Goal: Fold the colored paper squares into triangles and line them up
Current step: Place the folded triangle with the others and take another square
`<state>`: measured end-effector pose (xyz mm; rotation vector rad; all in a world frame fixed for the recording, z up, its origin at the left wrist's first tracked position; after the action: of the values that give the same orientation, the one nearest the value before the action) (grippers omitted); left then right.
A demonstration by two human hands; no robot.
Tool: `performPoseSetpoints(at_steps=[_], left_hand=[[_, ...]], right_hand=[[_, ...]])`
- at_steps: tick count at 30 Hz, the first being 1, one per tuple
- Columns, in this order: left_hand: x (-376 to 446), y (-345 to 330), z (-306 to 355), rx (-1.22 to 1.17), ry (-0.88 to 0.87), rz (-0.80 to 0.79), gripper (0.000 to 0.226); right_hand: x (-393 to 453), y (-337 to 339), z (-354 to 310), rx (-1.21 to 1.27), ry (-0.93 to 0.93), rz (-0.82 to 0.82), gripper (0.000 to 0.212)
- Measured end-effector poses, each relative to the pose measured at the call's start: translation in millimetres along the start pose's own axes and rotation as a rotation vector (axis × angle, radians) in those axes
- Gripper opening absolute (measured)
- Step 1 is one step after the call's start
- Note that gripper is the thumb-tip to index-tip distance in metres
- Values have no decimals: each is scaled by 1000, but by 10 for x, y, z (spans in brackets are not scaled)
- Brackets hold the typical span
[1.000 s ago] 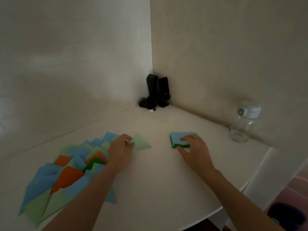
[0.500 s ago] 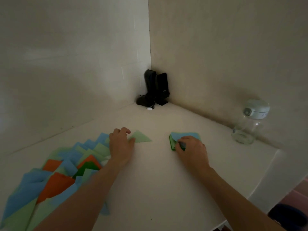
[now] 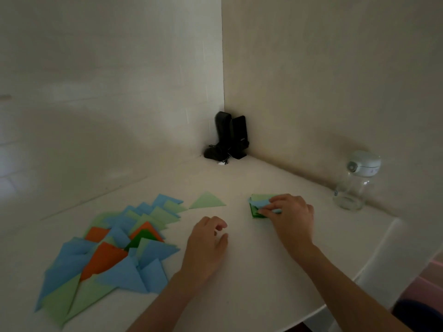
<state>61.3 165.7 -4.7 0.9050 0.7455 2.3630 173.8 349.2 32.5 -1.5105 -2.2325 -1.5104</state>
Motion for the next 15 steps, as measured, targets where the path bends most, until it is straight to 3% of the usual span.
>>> performPoseSetpoints(at_steps=[6,10,15], left_hand=[[-280,84,283,29,-226,39,43],[-366,30,203,43,-228,-10,26],[-366,-57,49,79,-216,-33,21]], right_hand=[[-530,-55,-317,26,182,-83,12],[-774,-214,-379,-35,192,-144,10],[-817,-299,-327,51,132,-221,10]])
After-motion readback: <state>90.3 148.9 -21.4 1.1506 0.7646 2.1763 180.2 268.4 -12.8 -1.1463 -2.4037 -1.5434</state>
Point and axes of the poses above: each hand's wrist, its own x-axis towards the middle knuckle, its own y-axis out of the back of the hand, z = x × y, the point moved 6 cm from there along x, towards the middle knuckle, and after that the axes turned 2 degrees about -x, right-handed, at the moved point
